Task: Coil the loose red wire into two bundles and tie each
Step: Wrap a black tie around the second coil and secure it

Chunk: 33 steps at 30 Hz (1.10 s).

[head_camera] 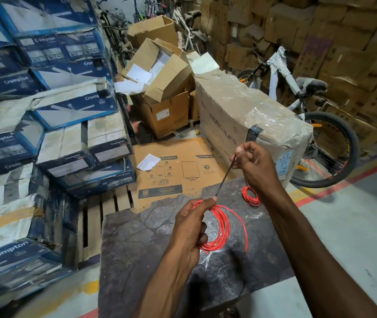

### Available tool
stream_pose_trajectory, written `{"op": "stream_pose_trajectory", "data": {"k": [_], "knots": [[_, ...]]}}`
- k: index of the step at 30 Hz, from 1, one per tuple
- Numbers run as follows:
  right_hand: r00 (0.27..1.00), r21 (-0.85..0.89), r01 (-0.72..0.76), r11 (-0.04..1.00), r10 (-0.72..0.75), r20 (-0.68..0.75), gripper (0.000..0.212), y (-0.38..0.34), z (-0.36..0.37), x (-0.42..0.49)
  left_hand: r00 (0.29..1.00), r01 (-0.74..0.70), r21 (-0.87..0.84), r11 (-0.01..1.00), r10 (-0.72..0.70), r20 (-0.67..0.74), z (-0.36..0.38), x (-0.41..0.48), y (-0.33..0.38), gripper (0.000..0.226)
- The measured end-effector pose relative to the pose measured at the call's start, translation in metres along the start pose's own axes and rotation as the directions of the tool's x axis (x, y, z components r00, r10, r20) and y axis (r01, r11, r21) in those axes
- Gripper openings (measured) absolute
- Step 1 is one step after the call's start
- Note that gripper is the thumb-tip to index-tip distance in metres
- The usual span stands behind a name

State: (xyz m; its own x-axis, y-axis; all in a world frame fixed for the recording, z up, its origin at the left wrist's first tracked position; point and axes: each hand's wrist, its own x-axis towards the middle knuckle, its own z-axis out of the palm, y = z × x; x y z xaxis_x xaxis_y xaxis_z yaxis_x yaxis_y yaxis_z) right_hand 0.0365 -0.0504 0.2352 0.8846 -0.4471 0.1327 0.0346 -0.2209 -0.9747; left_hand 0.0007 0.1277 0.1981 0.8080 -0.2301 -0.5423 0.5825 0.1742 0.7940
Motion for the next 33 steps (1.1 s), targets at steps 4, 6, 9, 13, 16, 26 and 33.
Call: {"op": "stream_pose_trajectory", "data": {"k": [4, 6, 9, 13, 16, 26, 33], "knots": [[1.0, 0.05, 0.0, 0.999, -0.001, 0.021, 0.016, -0.005, -0.004, 0.001, 0.999, 0.001, -0.019, 1.0, -0.001, 0.04, 0.0, -0.001, 0.005, 0.019], [0.999, 0.059, 0.003, 0.998, -0.005, 0.038, 0.016, -0.005, -0.004, 0.002, 0.998, 0.023, -0.015, 1.0, -0.023, 0.058, 0.0, -0.002, 0.008, 0.018], [0.999, 0.03, 0.005, 1.0, -0.007, 0.043, 0.014, -0.001, 0.0, 0.005, 0.997, 0.041, -0.011, 0.999, -0.04, 0.072, 0.001, -0.003, 0.007, 0.035], [0.994, -0.152, 0.062, 0.986, -0.075, -0.079, 0.018, 0.007, 0.007, 0.012, 0.996, 0.049, -0.015, 0.999, -0.047, 0.077, 0.004, -0.006, 0.007, 0.026], [0.982, -0.181, 0.035, 0.983, -0.068, -0.178, 0.019, 0.016, 0.01, 0.015, 0.997, 0.04, -0.032, 0.999, -0.038, 0.062, 0.004, -0.006, 0.01, 0.015], [0.899, 0.506, -0.433, 0.746, 0.314, 0.306, 0.026, 0.027, 0.005, -0.008, 1.0, 0.012, -0.078, 0.997, -0.011, 0.018, 0.0, 0.001, 0.011, 0.023], [0.964, 0.341, -0.252, 0.905, 0.207, 0.165, 0.011, 0.026, 0.006, -0.006, 0.999, 0.041, -0.014, 0.999, -0.04, 0.029, 0.004, -0.001, 0.011, 0.017]]}}
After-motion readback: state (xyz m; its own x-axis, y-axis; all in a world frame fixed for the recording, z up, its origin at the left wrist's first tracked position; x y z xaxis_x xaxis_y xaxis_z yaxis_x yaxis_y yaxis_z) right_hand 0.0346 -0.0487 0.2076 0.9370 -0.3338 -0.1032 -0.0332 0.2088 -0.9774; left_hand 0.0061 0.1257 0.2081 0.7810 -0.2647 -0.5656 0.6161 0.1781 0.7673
